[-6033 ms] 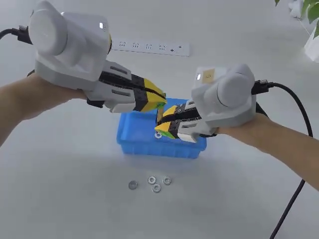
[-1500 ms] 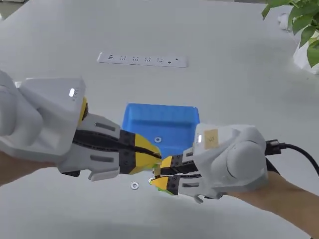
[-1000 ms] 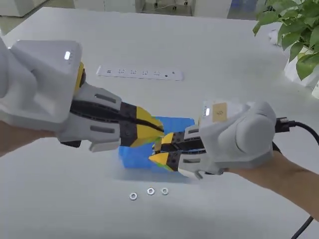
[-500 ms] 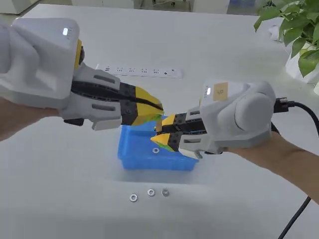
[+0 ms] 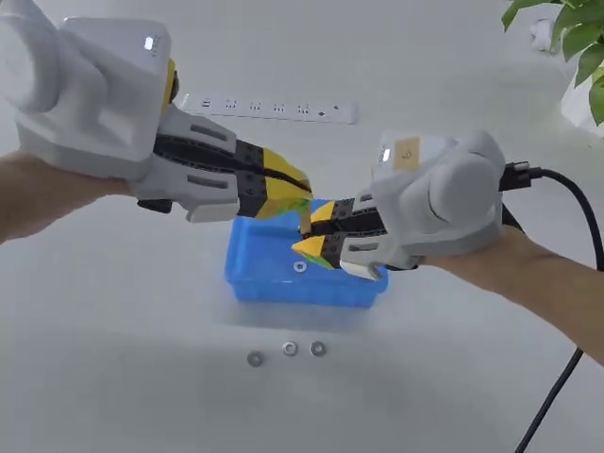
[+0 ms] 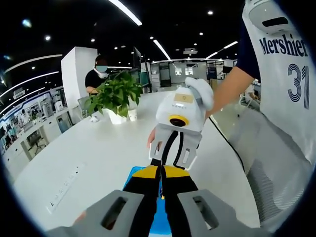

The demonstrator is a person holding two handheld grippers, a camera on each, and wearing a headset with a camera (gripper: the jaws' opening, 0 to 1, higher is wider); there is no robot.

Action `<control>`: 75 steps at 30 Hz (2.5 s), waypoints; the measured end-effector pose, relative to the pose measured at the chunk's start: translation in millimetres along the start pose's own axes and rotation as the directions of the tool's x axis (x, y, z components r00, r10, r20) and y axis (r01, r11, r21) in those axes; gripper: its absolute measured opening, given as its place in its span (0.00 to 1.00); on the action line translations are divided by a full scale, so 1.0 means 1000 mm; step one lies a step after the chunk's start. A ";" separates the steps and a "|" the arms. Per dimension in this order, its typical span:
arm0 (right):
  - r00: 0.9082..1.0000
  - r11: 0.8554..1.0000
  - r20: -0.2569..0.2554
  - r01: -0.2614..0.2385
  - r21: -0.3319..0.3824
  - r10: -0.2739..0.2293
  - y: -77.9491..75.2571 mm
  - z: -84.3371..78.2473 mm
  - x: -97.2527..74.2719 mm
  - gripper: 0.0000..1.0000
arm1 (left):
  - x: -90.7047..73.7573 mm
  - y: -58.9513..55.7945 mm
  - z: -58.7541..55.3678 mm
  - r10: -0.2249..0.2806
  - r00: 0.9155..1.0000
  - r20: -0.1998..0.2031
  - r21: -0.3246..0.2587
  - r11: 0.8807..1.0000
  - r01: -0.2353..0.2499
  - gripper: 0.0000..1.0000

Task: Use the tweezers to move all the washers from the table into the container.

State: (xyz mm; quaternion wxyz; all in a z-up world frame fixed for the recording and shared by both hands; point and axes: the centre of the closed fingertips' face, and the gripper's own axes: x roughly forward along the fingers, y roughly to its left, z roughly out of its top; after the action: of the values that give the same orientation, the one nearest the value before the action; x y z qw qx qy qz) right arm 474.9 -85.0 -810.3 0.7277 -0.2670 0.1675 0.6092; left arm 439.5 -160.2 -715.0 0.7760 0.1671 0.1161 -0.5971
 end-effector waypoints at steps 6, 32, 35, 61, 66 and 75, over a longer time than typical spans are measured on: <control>1.000 1.000 -0.015 -0.013 0.020 0.013 -0.003 -0.009 0.009 0.11 | 0.011 0.002 -0.004 -0.003 1.000 -0.007 -0.021 1.000 0.003 0.05; 0.997 0.988 -0.056 -0.045 0.148 0.054 -0.003 -0.037 0.027 0.11 | 0.014 0.005 -0.020 -0.009 1.000 -0.028 -0.107 0.994 0.006 0.06; 0.997 0.987 -0.057 -0.046 0.154 0.055 -0.003 -0.037 0.028 0.11 | -0.002 0.030 -0.054 -0.025 0.999 -0.047 -0.057 0.998 0.023 0.06; 1.000 0.992 -0.018 -0.015 0.122 0.017 0.000 -0.015 0.012 0.13 | -0.015 0.021 -0.041 -0.023 0.999 -0.027 -0.045 0.999 0.022 0.06; 1.000 0.996 0.011 -0.016 0.088 0.015 0.010 -0.001 -0.001 0.13 | -0.028 0.013 -0.028 -0.023 1.000 -0.018 -0.014 1.000 0.023 0.06; 0.999 1.000 0.034 -0.016 0.020 0.015 0.037 0.012 -0.025 0.12 | -0.042 -0.012 -0.011 -0.055 0.998 -0.021 0.028 0.998 0.056 0.06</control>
State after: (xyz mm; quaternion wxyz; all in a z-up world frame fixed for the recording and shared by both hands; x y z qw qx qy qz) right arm 432.7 -93.1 -793.6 0.7284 -0.2477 0.1633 0.6176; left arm 417.4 -121.3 -710.3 0.7554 0.1806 0.1200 -0.6183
